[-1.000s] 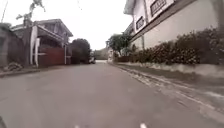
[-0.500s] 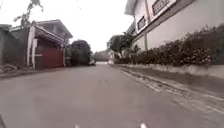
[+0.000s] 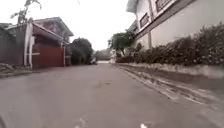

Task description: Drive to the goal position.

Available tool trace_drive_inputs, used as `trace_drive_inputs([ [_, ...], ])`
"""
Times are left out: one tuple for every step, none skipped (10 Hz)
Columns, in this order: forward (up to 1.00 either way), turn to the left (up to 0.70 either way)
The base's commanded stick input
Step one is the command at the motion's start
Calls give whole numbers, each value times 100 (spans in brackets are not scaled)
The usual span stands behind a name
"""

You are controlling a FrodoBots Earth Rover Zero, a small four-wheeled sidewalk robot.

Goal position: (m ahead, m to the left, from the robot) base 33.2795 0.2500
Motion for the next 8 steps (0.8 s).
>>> trace_drive_inputs([
  [100,0],
  [100,14],
  [100,15],
  [100,0],
  [100,0],
  [100,0],
  [100,0],
  [100,0],
])
